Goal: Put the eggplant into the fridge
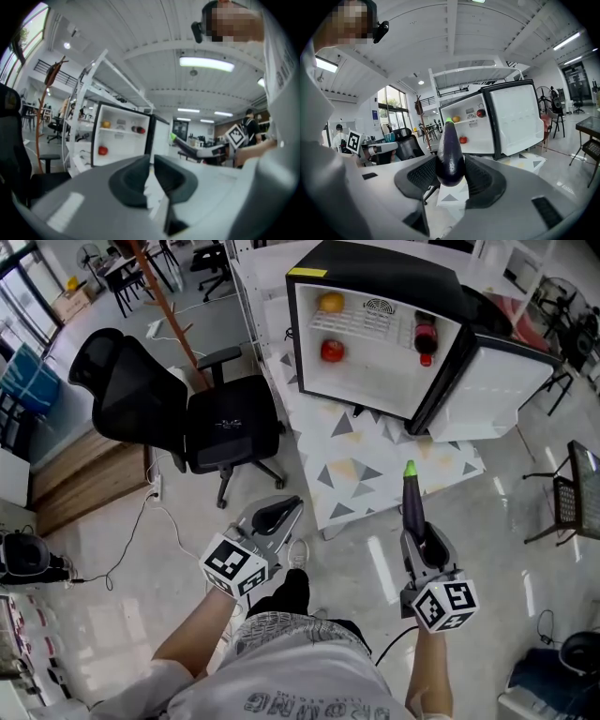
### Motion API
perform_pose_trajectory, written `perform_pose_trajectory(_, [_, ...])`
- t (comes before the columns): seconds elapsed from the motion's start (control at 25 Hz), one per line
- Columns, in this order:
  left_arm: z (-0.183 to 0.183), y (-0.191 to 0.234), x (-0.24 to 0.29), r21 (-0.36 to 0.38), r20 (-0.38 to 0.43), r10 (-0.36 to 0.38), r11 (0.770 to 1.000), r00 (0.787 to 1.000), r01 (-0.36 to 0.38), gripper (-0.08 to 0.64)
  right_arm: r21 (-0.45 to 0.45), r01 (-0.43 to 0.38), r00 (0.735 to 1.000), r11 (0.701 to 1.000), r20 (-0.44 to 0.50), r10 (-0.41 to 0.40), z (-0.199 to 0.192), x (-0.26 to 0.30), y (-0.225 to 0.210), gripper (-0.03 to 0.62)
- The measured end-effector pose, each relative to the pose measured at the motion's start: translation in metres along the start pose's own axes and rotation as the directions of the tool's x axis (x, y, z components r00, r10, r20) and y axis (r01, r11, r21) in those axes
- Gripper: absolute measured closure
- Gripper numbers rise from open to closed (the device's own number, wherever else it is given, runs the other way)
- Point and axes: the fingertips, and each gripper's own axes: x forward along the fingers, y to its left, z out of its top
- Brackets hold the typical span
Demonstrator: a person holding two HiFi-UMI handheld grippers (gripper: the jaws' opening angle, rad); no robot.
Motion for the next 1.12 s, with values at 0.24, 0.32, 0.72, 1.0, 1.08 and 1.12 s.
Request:
perform_pose_trajectory(0.24, [0.005, 0.044, 0.027, -0.014, -0.012, -0.012, 1.000, 1.000, 0.012, 0.526, 0.008, 0.016, 1.000, 1.000, -0.020, -0.016, 0.011, 0.047, -0.007, 0.405])
perform_pose_trajectory(0.32, [0.008, 0.058, 0.035, -0.017, -0.016, -0.018, 1.000, 1.000, 0.018, 0.526, 0.012, 0.026, 0.999, 1.000, -0.026, -0.025, 0.014, 0.062, -0.009, 0.405])
perform_pose_trajectory(0.72, [0.022, 0.133, 0.072, -0.022, -0.027, -0.059, 0.998, 0.998, 0.059, 0.526, 0.012, 0.085, 0.995, 0.996, -0.049, -0.085, 0.034, 0.133, -0.017, 0.405])
perform_pose_trajectory(1.0, [0.026, 0.174, 0.088, -0.034, -0.031, -0.084, 0.996, 0.996, 0.083, 0.526, 0.002, 0.125, 0.991, 0.992, -0.055, -0.125, 0.046, 0.175, -0.018, 0.405])
perform_pose_trajectory(1.08, [0.024, 0.185, 0.091, -0.038, -0.035, -0.088, 0.995, 0.995, 0.087, 0.526, 0.000, 0.134, 0.989, 0.991, -0.056, -0.134, 0.048, 0.184, -0.018, 0.405])
perform_pose_trajectory(1.12, [0.023, 0.190, 0.092, -0.040, -0.037, -0.089, 0.995, 0.995, 0.088, 0.526, 0.001, 0.137, 0.989, 0.991, -0.058, -0.137, 0.049, 0.189, -0.018, 0.405])
